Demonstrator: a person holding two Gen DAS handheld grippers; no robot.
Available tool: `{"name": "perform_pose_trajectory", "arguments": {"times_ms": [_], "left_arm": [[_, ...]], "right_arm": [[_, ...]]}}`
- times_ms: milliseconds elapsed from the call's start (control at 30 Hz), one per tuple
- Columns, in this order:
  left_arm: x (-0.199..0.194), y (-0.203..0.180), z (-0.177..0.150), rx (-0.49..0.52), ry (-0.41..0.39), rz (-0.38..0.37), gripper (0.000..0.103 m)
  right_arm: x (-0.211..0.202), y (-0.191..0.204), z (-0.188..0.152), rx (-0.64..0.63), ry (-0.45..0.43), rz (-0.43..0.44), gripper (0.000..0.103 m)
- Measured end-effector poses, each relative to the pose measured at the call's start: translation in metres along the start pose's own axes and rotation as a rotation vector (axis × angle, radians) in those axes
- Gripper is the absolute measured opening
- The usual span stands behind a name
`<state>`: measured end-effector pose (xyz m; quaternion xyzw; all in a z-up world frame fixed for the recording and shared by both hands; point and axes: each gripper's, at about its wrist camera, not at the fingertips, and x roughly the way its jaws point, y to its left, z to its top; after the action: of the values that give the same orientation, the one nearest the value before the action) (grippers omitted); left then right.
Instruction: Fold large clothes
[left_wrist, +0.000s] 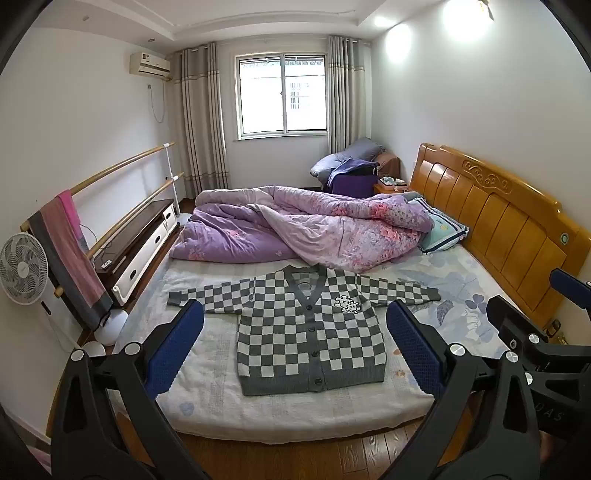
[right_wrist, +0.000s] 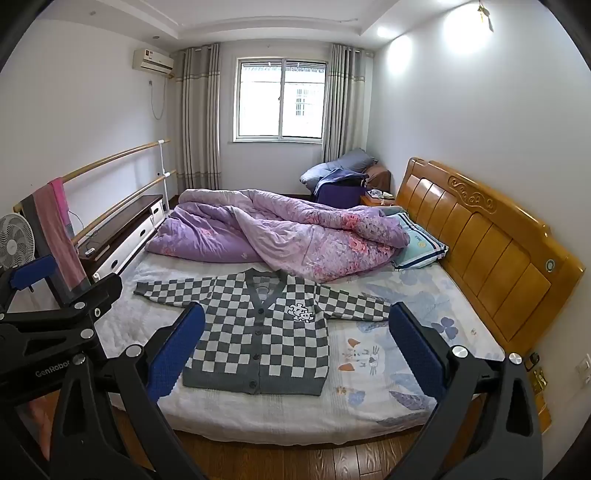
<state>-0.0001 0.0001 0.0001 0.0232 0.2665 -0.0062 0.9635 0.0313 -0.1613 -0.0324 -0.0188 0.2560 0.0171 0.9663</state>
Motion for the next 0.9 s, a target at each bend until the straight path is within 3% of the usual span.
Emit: {"name": "perform_pose_trajectory", "arguments": {"times_ms": [900], "left_arm": [[0.0002,-0.0004,0.0002,0.005,0.001,0.002,0.098]], "right_arm": [[0.0040,-0.0013,-0.0003,0.007,0.006,0.004,0.096]]}}
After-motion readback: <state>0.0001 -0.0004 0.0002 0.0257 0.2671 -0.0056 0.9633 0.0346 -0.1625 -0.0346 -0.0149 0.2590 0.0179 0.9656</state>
